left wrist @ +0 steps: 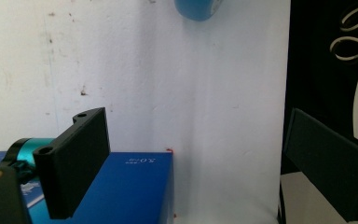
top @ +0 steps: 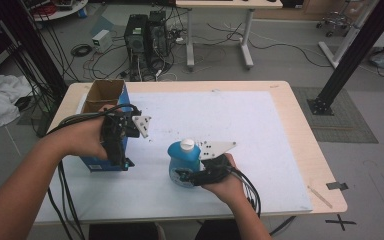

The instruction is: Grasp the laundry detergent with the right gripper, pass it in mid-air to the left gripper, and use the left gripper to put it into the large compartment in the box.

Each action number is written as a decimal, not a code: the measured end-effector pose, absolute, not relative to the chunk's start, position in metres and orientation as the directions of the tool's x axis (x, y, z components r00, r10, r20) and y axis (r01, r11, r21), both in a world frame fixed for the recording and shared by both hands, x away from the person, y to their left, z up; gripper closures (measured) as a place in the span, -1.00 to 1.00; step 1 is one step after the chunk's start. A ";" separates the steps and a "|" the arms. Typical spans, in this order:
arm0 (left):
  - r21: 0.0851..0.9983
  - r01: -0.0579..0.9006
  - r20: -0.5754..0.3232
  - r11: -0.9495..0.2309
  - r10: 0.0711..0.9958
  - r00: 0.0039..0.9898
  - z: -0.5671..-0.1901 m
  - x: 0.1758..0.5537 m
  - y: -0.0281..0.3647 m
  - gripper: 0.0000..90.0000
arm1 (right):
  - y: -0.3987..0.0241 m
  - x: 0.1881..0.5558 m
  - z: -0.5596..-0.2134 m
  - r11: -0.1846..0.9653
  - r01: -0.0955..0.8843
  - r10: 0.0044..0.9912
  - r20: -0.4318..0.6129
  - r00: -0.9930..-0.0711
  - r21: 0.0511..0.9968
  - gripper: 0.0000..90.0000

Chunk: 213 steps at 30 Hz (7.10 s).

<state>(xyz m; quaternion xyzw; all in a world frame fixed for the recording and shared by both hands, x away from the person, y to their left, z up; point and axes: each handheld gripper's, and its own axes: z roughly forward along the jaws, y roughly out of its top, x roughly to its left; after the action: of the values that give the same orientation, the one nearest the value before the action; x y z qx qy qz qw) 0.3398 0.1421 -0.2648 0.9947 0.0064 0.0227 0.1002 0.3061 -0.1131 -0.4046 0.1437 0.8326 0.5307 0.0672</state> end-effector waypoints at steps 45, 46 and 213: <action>0.169 -0.109 0.001 -0.980 -0.110 0.994 -0.241 0.318 0.083 -0.85 | -0.060 0.305 -0.373 0.465 0.075 0.085 0.039 -0.996 0.882 0.05; 0.169 -0.108 0.000 -0.980 -0.110 0.994 -0.241 0.318 0.082 -0.85 | -0.059 0.306 -0.373 0.466 0.076 0.084 0.042 -0.996 0.882 0.05; 0.071 0.287 -0.008 -0.955 0.287 0.958 -0.168 0.361 0.115 -0.12 | -0.149 0.325 -0.306 0.749 0.268 0.328 0.012 -0.945 0.606 -0.70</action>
<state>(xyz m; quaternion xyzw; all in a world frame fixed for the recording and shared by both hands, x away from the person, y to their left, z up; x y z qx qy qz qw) 0.3605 0.1149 -0.1680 0.9887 0.1453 0.0010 0.0359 0.3251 -0.1493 -0.3060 0.1593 0.9340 0.3163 0.0473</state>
